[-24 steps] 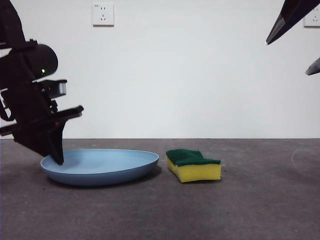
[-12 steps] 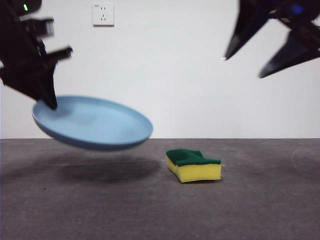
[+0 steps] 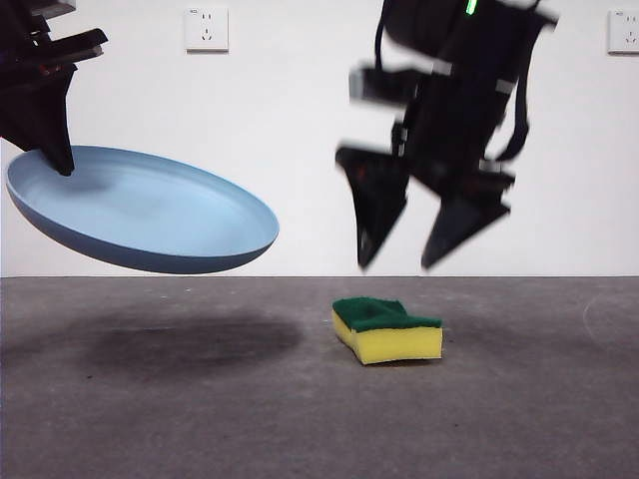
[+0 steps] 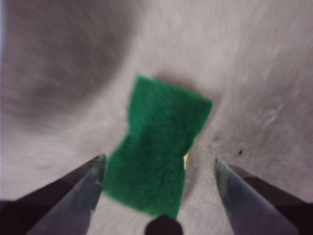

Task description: Pick up the plate,pick up the cloth,clean the plate with the cloth

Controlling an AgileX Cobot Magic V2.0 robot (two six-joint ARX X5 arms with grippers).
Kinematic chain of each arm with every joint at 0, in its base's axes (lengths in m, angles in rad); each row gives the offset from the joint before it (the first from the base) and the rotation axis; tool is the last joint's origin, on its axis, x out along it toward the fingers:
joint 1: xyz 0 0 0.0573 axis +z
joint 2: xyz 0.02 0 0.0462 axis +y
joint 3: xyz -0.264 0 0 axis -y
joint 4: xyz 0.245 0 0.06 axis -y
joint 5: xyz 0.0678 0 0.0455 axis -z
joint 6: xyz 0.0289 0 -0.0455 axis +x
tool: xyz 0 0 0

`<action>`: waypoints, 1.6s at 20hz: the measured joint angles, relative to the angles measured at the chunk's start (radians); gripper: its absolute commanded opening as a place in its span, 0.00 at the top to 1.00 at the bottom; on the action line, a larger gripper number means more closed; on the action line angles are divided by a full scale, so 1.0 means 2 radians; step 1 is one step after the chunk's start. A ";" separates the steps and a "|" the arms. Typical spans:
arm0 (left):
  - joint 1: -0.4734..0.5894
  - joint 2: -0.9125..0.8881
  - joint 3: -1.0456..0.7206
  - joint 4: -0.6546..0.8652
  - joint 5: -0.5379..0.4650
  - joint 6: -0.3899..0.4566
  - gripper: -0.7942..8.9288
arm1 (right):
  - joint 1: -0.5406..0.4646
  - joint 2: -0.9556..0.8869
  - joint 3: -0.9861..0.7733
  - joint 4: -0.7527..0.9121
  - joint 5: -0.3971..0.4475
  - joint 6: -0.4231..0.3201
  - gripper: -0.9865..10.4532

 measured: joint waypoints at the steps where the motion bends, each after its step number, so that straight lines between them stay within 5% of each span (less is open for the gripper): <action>1: 0.000 0.000 0.000 0.000 0.000 0.001 0.93 | 0.000 0.013 0.000 0.006 0.001 0.000 0.59; 7: 0.000 0.000 0.000 0.000 0.000 0.001 0.93 | 0.000 0.059 0.000 0.032 -0.008 0.000 0.59; 13: 0.000 0.000 0.000 0.010 0.000 0.001 0.93 | 0.001 0.070 0.001 0.044 -0.008 0.000 0.93; 20: 0.000 0.000 0.000 0.015 0.000 0.002 0.93 | 0.003 0.065 0.001 0.040 -0.008 0.002 0.93; 28: -0.012 0.017 0.000 0.033 0.002 0.001 0.93 | 0.026 -0.134 0.001 0.042 -0.022 0.025 0.93; 32: -0.048 0.031 0.000 0.049 0.055 -0.005 0.93 | 0.043 -0.154 0.002 0.046 -0.031 0.027 0.93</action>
